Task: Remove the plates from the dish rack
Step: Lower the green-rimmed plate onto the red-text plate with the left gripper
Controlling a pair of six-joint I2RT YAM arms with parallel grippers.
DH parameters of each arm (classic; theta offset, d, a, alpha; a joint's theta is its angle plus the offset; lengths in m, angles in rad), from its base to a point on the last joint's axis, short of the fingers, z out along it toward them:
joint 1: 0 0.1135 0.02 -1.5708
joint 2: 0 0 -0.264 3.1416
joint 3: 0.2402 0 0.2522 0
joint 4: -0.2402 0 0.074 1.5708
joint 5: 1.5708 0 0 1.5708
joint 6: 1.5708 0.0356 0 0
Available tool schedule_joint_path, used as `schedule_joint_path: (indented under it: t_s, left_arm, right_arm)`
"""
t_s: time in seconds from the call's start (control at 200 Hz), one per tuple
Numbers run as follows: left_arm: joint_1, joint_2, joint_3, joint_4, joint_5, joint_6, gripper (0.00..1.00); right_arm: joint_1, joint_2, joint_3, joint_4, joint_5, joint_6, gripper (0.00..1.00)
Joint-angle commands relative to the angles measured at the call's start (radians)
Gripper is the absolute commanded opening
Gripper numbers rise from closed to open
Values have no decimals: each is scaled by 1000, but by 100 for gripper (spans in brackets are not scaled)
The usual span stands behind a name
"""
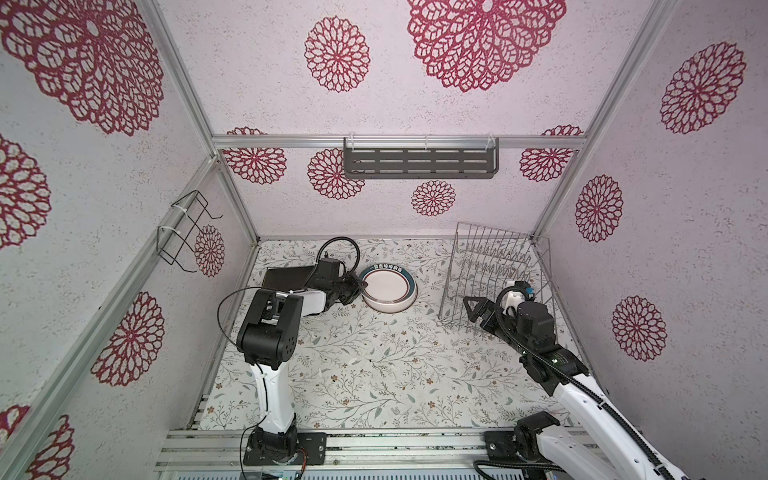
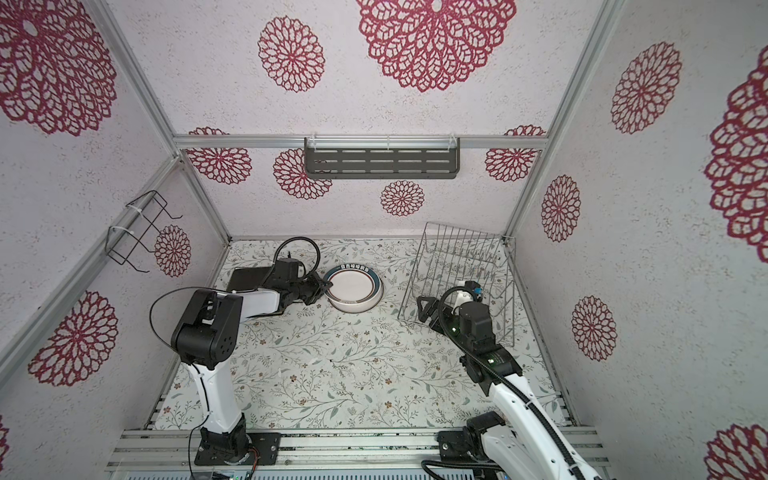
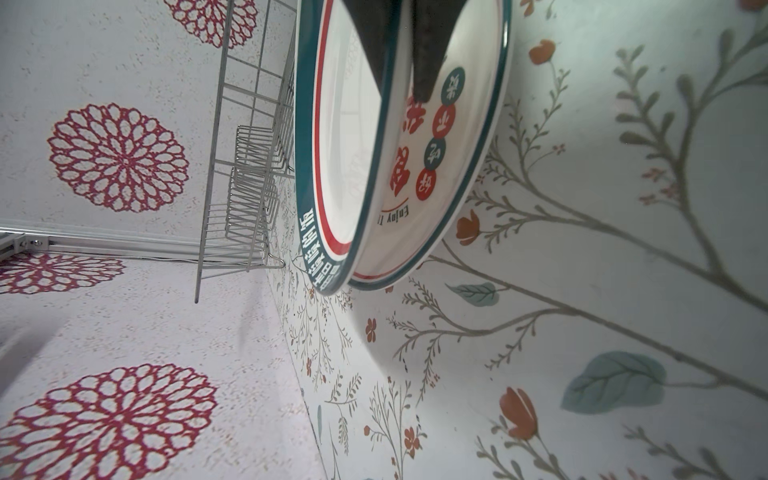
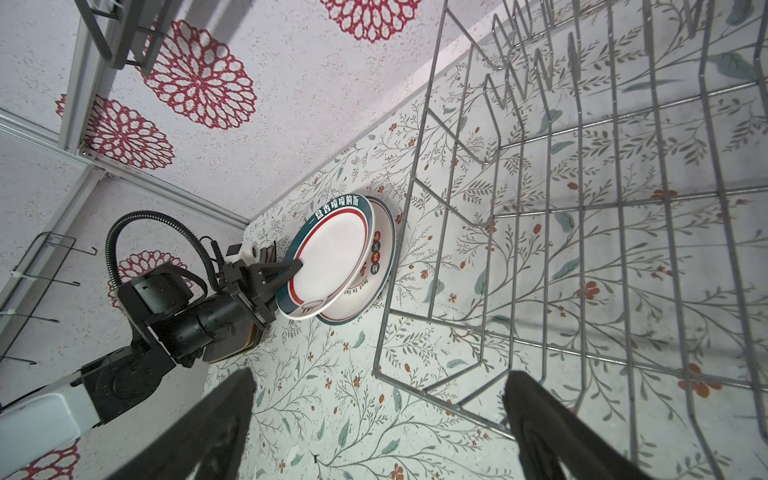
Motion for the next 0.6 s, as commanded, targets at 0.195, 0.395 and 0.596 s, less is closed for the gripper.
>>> schedule_joint_path:
  t_s: [0.195,0.395,0.596]
  left_arm:
    - [-12,16,28,50,10,-8,0]
    - [-14,23,31,39,6,-5,0]
    - [-17,30,31,48,10,-11,0]
  right_arm:
    - [-1,12,6,33,12,-19,98]
    - [-1,22,1,39,6,-18,98]
    - [-1,19,-3,40,4,-19,98]
